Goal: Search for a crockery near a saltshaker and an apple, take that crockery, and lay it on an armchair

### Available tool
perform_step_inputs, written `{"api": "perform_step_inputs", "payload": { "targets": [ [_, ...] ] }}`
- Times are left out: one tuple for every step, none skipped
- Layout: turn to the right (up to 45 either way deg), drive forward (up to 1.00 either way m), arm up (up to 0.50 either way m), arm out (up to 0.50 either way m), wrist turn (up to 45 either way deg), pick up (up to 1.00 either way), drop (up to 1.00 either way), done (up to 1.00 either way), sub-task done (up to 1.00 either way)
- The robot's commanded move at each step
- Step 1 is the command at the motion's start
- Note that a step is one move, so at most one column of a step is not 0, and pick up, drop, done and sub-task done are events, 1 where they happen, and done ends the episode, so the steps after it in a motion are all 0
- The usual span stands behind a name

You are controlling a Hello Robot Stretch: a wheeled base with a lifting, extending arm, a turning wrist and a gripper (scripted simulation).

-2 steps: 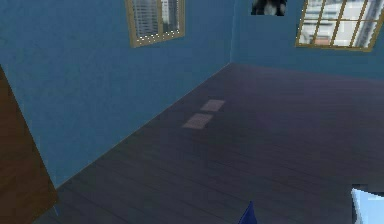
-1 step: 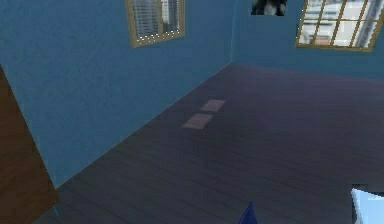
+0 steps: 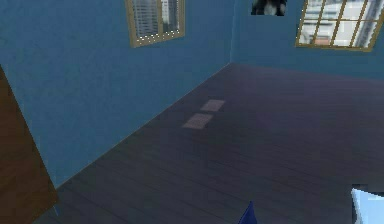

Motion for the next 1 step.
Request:
{"api": "perform_step_inputs", "payload": {
  "targets": [
    [0.0, 0.0, 0.0, 0.0, 45.0, 0.0, 0.0, 0.0, 0.0]
  ]
}}
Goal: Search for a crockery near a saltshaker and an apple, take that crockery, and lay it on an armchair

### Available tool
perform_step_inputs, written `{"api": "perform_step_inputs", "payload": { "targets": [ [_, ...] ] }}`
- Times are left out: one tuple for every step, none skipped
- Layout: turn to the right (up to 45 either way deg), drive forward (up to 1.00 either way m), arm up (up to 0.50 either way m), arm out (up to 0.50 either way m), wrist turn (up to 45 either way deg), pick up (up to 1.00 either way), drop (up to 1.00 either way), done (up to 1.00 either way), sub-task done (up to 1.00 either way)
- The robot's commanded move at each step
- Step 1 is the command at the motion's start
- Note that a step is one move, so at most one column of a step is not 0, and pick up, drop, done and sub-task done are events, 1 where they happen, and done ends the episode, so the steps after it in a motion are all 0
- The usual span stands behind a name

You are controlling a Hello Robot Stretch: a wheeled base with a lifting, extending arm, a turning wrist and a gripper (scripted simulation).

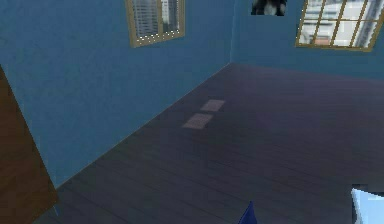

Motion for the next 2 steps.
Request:
{"api": "perform_step_inputs", "payload": {
  "targets": [
    [0.0, 0.0, 0.0, 0.0, 45.0, 0.0, 0.0, 0.0, 0.0],
    [0.0, 0.0, 0.0, 0.0, 27.0, 0.0, 0.0, 0.0, 0.0]
  ]
}}
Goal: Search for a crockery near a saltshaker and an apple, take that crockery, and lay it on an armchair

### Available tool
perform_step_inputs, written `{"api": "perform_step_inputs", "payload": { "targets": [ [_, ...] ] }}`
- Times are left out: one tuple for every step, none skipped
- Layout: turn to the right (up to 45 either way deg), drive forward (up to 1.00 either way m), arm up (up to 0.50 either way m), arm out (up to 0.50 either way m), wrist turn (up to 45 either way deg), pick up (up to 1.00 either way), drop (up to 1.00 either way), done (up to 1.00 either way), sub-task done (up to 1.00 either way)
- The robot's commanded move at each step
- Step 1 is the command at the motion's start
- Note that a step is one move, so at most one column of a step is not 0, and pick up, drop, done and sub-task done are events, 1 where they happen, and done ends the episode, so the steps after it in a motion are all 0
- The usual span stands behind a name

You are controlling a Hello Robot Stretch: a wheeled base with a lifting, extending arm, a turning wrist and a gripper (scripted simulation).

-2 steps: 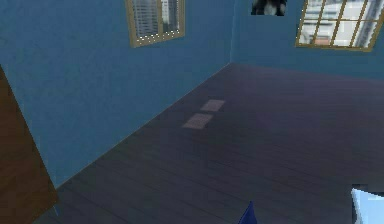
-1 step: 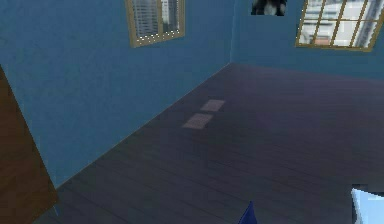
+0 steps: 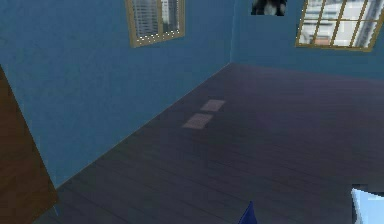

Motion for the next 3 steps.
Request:
{"api": "perform_step_inputs", "payload": {
  "targets": [
    [0.0, 0.0, -0.3, 0.0, 0.0, 0.0, 0.0, 0.0, 0.0],
    [0.0, 0.0, 0.0, 0.0, 0.0, 1.0, 0.0, 0.0, 0.0],
    [0.0, 0.0, 0.1, 0.0, 0.0, 0.0, 0.0, 0.0, 0.0]
  ]
}}
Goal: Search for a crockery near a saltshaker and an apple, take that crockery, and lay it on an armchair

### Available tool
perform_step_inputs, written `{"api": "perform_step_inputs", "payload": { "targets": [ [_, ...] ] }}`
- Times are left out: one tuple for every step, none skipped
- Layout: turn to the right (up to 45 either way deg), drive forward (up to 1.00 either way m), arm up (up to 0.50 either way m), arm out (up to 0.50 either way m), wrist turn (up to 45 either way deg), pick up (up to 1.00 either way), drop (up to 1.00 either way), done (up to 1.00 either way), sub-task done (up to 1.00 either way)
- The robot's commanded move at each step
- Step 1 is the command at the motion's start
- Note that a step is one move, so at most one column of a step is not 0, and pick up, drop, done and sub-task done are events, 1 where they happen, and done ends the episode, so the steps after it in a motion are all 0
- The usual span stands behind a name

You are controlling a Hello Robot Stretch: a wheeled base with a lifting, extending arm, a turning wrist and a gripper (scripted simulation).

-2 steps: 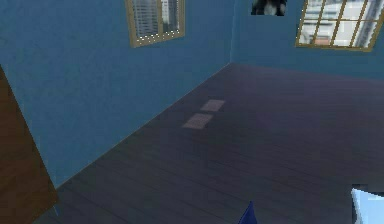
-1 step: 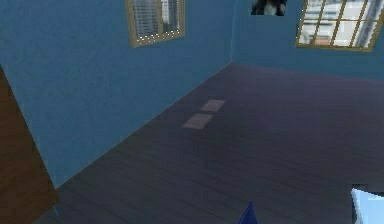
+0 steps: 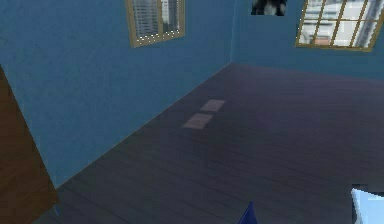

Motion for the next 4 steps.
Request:
{"api": "perform_step_inputs", "payload": {
  "targets": [
    [0.0, 0.0, 0.2, 0.0, 0.0, 0.0, 0.0, 0.0, 0.0],
    [0.0, 0.0, 0.0, 0.0, -45.0, 0.0, 0.0, 0.0, 0.0],
    [0.0, 0.0, 0.0, 0.0, -45.0, 0.0, 0.0, 0.0, 0.0],
    [0.0, 0.0, 0.0, 0.0, -21.0, 0.0, 0.0, 0.0, 0.0]
  ]
}}
